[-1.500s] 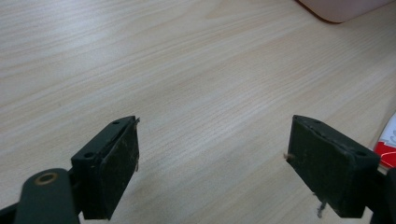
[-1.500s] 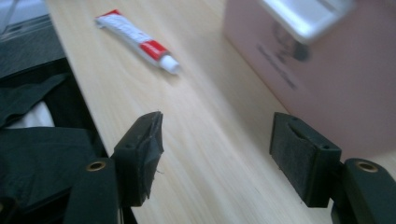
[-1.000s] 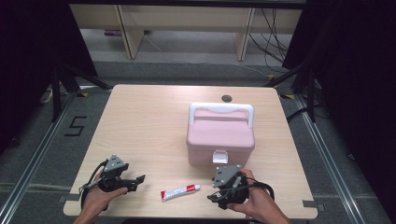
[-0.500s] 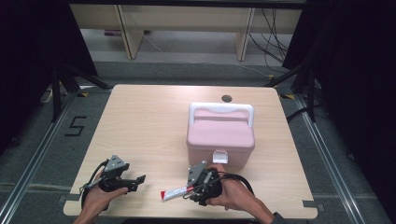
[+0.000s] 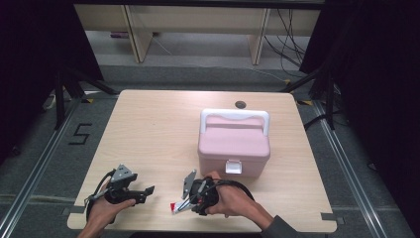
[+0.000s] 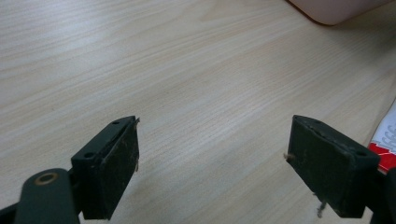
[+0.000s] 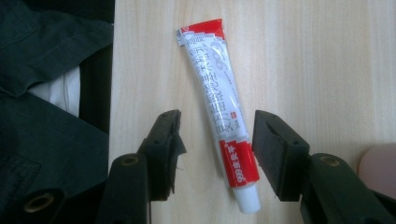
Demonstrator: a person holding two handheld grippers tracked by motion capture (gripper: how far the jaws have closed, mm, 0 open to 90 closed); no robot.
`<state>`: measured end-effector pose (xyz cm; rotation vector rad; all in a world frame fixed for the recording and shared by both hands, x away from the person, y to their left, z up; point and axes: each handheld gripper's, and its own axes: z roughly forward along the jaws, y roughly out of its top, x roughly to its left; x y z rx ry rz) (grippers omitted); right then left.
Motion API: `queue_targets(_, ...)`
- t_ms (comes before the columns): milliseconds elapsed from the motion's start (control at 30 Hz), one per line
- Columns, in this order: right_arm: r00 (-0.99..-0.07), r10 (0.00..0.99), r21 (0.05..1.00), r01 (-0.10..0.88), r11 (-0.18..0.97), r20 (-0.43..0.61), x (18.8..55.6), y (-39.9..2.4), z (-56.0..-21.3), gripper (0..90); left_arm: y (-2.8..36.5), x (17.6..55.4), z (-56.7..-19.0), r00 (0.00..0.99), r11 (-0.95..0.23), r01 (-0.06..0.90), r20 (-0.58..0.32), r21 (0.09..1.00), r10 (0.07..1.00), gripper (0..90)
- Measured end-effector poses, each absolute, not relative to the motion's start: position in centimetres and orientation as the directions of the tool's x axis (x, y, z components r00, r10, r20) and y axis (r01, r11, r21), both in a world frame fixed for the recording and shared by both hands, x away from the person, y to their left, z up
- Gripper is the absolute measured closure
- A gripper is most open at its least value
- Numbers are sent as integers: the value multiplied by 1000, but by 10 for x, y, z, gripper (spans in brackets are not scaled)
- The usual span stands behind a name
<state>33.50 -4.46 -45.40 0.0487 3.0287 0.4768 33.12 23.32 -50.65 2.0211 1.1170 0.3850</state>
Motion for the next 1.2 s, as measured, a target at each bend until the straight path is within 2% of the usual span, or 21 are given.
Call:
queue_targets(133, -998, 15, 283, -4, 959, -64, 337, -37, -456, 543, 233, 331, -506, 568, -313, 584, -102, 749, 816, 163)
queue_targets(167, -997, -18, 276, -37, 960, -71, 342, -35, -459, 545, 233, 331, -506, 567, -312, 587, -105, 747, 817, 163)
queue_targets(200, -998, 7, 263, -9, 965, -59, 340, -34, -459, 550, 233, 331, -506, 570, -317, 590, -105, 742, 815, 162)
queue_targets(300, -998, -17, 258, -31, 966, -58, 344, -32, -463, 551, 232, 331, -506, 567, -311, 590, -108, 745, 817, 163)
queue_targets(467, -999, 20, 232, 11, 973, -36, 349, -30, -467, 564, 233, 331, -506, 570, -315, 589, -106, 744, 815, 163)
queue_targets(533, -999, -11, 234, -18, 972, -32, 355, -29, -471, 565, 232, 331, -506, 567, -309, 589, -110, 746, 816, 163)
queue_targets(567, -1000, 12, 217, 7, 976, -20, 354, -29, -472, 565, 232, 331, -506, 568, -311, 589, -109, 746, 816, 163)
queue_targets(700, -1000, -18, 204, -22, 979, -22, 357, -26, -477, 593, 232, 331, -507, 562, -304, 588, -108, 750, 820, 162)
queue_targets(933, -1000, 7, 164, 7, 986, 1, 356, -20, -479, 636, 231, 331, -507, 561, -300, 588, -111, 751, 820, 163)
queue_targets(967, -999, -40, 175, -42, 984, -13, 359, -20, -480, 647, 231, 331, -507, 561, -300, 588, -111, 751, 820, 163)
queue_targets(1033, -1000, -15, 158, -16, 987, -11, 357, -19, -479, 658, 232, 331, -506, 566, -308, 589, -109, 747, 817, 163)
queue_targets(1200, -999, -35, 129, -37, 991, -22, 353, -16, -478, 686, 232, 331, -506, 564, -307, 586, -106, 750, 819, 163)
